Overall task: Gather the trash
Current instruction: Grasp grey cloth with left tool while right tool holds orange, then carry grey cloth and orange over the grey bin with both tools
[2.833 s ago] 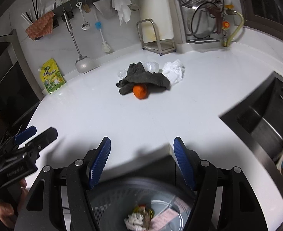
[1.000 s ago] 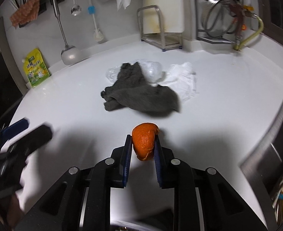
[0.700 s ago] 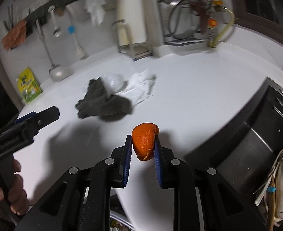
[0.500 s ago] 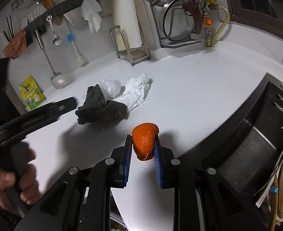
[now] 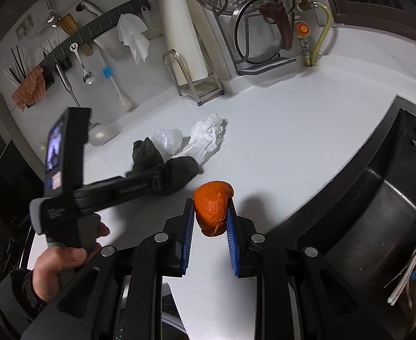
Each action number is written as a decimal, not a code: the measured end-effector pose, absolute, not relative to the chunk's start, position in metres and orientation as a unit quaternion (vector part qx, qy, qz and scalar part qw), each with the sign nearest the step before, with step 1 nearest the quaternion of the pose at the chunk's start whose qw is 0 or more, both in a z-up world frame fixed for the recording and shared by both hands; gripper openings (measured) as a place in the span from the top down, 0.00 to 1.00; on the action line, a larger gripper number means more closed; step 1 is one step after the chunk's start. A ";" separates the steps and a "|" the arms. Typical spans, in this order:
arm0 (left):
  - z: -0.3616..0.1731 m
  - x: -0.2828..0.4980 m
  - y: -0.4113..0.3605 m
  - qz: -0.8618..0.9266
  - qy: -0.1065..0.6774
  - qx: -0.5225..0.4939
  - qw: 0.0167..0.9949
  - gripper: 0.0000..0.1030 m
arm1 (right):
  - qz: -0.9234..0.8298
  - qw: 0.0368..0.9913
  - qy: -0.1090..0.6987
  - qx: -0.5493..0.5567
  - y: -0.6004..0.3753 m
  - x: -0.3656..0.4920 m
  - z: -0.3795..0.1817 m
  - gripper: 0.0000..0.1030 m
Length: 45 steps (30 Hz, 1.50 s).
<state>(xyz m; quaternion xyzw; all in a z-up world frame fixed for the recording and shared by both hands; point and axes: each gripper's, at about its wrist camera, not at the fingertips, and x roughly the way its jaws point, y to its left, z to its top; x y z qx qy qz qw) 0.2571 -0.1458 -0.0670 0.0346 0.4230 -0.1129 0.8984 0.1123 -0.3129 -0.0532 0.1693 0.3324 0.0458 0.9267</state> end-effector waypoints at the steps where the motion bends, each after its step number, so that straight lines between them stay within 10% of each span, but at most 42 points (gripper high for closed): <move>1: -0.067 0.257 -0.147 -0.115 0.421 0.034 0.899 0.26 | 0.046 0.927 0.332 0.170 -0.313 0.112 -0.053 0.79; 12: -0.059 0.245 -0.150 -0.164 0.410 0.019 0.897 0.86 | 0.046 0.927 0.329 0.174 -0.315 0.111 -0.054 0.79; 45: -0.017 0.067 -0.089 -0.166 0.334 0.026 0.927 0.91 | 0.062 0.925 0.333 0.174 -0.278 0.020 -0.060 0.79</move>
